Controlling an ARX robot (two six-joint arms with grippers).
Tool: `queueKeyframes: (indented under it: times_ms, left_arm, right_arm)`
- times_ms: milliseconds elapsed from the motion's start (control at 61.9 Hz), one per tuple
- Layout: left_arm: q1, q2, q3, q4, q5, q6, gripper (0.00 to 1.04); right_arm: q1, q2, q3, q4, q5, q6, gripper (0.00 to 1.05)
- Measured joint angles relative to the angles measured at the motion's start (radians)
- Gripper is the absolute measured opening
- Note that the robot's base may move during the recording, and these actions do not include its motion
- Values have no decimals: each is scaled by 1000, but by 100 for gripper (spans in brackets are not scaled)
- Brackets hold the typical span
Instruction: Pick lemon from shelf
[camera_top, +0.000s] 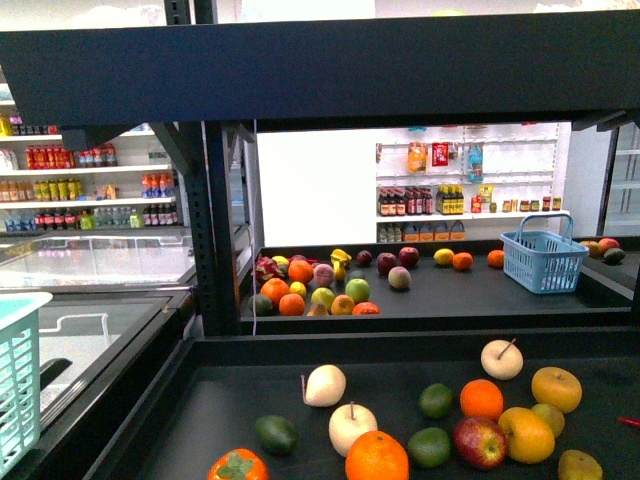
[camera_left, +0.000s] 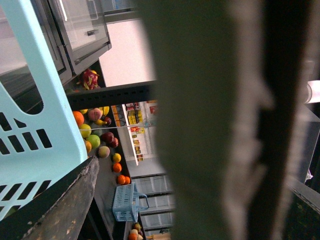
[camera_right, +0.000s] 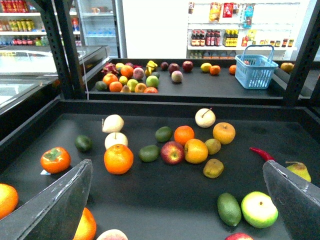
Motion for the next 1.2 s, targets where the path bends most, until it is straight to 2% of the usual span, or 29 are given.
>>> queueKeyframes:
  times_ms: [194, 582, 727, 792, 938, 1018, 1099, 1196]
  left_arm:
    - [0, -31, -9, -81, -15, 16, 97]
    - [19, -203, -34, -378, -46, 141, 97]
    - [31, -300, -34, -550, -80, 268, 97]
    - [40, -347, -34, -663, -105, 335, 97]
    - [56, -450, -25, -1025, -216, 541, 97]
    - [55, -515, -32, -1140, -260, 649, 97]
    - [24, -642, -66, -1221, -322, 797, 97]
    - [-59, -811, -140, -1277, -391, 948, 97]
  right_arm:
    - [0, 0, 0, 0, 0, 0, 102]
    - [0, 0, 0, 0, 0, 0, 102]
    - [0, 0, 0, 0, 0, 0, 102]
    - [0, 0, 0, 0, 0, 0, 102]
    - [0, 0, 0, 0, 0, 0, 102]
    - [0, 0, 0, 0, 0, 0, 102]
    - [0, 0, 0, 0, 0, 0, 102]
    - [0, 0, 0, 0, 0, 0, 102]
